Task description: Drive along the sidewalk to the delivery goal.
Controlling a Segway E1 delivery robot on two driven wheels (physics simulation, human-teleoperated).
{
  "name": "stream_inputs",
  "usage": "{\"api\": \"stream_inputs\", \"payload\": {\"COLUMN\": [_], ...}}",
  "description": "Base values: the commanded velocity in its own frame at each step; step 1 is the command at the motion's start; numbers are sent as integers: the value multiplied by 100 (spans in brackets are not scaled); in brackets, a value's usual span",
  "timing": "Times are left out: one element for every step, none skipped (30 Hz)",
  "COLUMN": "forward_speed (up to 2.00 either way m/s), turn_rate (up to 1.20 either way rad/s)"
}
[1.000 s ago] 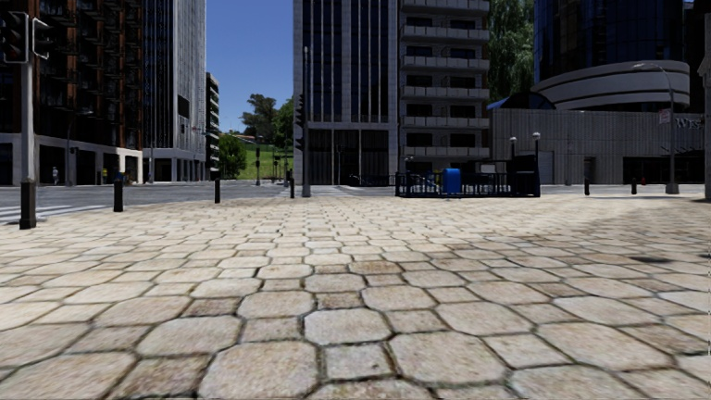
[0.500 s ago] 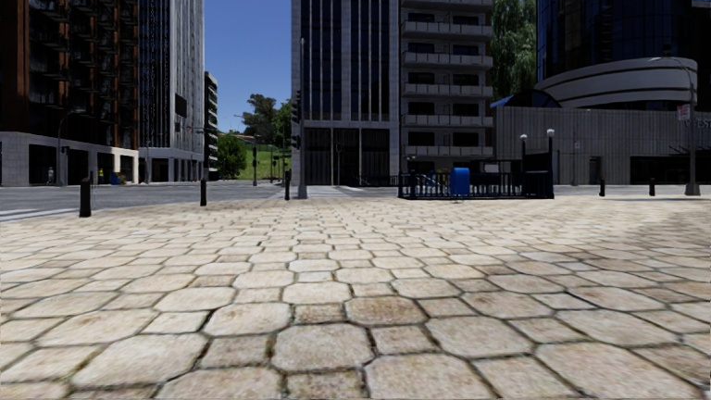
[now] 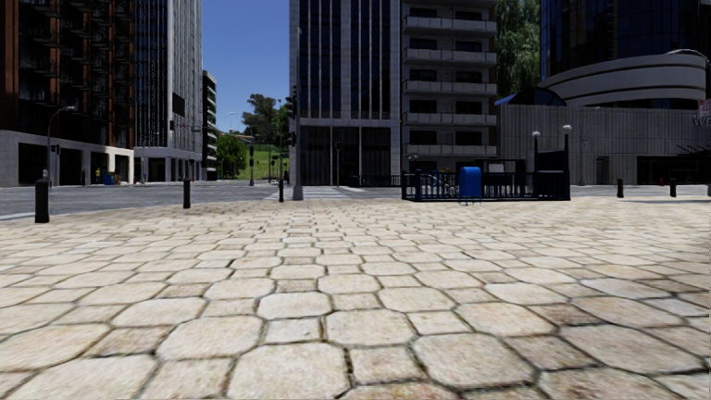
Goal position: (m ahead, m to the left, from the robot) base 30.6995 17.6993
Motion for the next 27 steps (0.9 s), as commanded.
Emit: {"api": "stream_inputs", "payload": {"forward_speed": [200, 200, 200, 200, 200, 200, 200, 200, 200, 200, 200, 200, 200, 200, 200, 200, 200, 200, 200, 200, 200, 200, 200, 200, 200, 200, 200], "turn_rate": [0, 0, 0, 0, 0, 0, 0, 0, 0, 0, 0, 0, 0, 0, 0, 0, 0, 0, 0, 0, 0, 0, 0, 0, 0, 0, 0]}}
